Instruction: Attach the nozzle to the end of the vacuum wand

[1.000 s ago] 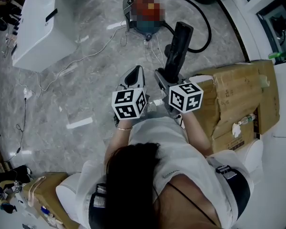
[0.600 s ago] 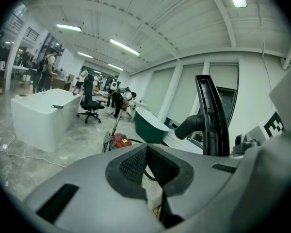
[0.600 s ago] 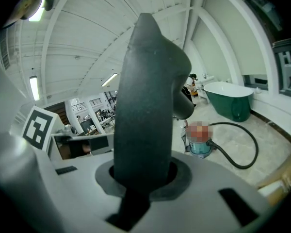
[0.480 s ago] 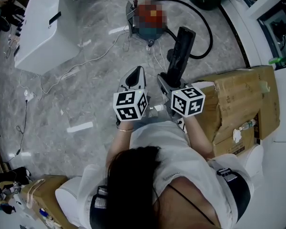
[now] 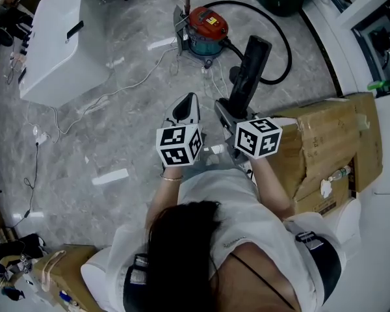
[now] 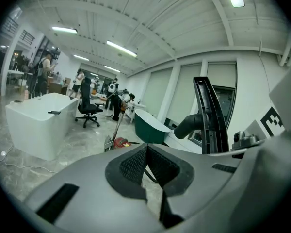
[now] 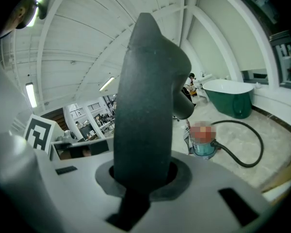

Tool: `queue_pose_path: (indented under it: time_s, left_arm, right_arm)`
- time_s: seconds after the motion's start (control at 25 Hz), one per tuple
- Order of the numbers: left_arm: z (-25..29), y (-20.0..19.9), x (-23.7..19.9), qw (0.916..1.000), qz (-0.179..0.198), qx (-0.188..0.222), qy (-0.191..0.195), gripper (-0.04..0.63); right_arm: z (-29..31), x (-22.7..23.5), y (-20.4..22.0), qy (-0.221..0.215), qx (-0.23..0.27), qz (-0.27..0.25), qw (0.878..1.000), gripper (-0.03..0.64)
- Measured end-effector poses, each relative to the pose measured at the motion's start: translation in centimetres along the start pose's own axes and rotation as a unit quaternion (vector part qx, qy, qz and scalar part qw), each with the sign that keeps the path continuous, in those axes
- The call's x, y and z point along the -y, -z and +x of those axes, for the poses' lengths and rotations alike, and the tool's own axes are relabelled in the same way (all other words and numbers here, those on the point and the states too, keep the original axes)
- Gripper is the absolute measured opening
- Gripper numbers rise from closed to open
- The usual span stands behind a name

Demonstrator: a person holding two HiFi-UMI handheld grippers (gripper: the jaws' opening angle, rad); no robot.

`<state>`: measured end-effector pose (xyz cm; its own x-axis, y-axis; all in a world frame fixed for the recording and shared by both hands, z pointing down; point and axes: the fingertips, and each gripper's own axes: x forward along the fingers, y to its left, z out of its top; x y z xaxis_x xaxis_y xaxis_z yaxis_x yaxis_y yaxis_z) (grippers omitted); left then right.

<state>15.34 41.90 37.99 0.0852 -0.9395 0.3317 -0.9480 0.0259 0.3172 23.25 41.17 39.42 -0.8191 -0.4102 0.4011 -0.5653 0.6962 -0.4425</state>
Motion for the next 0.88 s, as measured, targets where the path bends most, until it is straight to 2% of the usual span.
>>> queue_pose_path:
  time_s: [0.88]
  left_arm:
    - [9.4,-5.1,-8.6,0.9993,0.011,-0.034,0.011,0.003]
  right_arm:
    - [12.2,2.1,-5.8,0.021,-0.013,0.026,0.999,0.063]
